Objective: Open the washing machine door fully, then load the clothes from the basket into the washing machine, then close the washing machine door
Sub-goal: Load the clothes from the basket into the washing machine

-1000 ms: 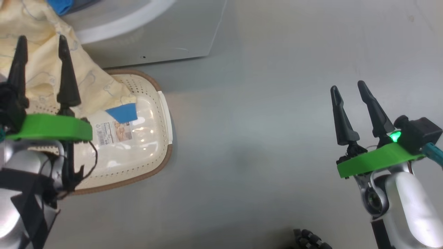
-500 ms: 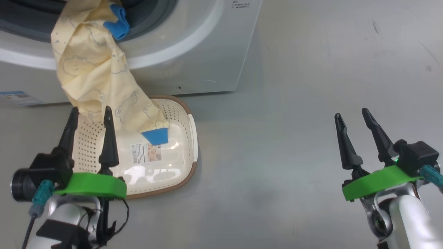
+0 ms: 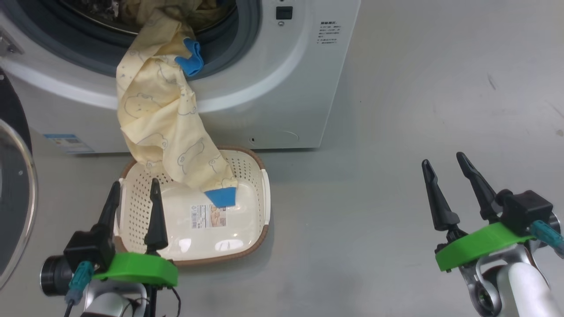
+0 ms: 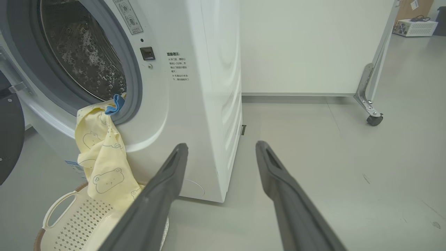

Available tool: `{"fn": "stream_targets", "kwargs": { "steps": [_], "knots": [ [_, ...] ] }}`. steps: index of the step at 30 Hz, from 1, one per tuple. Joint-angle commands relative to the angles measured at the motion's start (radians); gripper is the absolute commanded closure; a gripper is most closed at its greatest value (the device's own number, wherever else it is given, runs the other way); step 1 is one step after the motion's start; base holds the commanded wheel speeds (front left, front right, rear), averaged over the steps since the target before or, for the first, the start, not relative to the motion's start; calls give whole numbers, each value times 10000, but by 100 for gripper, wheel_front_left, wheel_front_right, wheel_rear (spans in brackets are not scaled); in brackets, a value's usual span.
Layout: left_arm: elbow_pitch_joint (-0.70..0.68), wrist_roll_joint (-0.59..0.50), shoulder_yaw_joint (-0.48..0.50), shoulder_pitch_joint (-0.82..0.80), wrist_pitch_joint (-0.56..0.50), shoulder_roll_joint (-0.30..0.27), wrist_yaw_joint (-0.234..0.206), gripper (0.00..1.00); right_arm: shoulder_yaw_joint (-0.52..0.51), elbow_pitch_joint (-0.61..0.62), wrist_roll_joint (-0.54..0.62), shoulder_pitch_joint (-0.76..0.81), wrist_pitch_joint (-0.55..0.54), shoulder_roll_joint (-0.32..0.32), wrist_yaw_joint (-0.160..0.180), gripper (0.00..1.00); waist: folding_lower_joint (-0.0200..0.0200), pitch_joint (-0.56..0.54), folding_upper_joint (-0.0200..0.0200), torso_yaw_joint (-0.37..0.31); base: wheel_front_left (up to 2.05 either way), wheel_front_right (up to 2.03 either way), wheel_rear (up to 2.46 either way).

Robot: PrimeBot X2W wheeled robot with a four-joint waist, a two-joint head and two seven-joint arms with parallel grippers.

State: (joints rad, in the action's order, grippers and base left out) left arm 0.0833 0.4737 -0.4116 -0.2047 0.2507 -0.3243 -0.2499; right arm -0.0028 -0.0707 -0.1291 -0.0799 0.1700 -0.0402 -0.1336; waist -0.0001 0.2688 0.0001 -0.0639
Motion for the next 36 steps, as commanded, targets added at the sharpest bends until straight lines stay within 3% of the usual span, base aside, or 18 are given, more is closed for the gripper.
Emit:
{"fn": "stream_targets", "kwargs": {
  "steps": [1, 23, 36],
  "knots": [
    [-151, -150, 502, -78, 109, -96, -1748, 0, 236, 396, 117, 66, -72, -100, 29, 0, 1, -100, -1, 61, 0, 0, 0],
    [456, -734, 1103, -85, 110, 647, -872, 0, 530, 578, 167, 194, -201, -100, 29, 0, 1, -202, -1, 139, 0, 0, 0],
    [1408, -714, 938, -1262, -26, 915, -177, 0, 794, 694, 164, -262, -162, -100, 29, 0, 1, 815, -1, 101, 0, 0, 0]
  ]
}}
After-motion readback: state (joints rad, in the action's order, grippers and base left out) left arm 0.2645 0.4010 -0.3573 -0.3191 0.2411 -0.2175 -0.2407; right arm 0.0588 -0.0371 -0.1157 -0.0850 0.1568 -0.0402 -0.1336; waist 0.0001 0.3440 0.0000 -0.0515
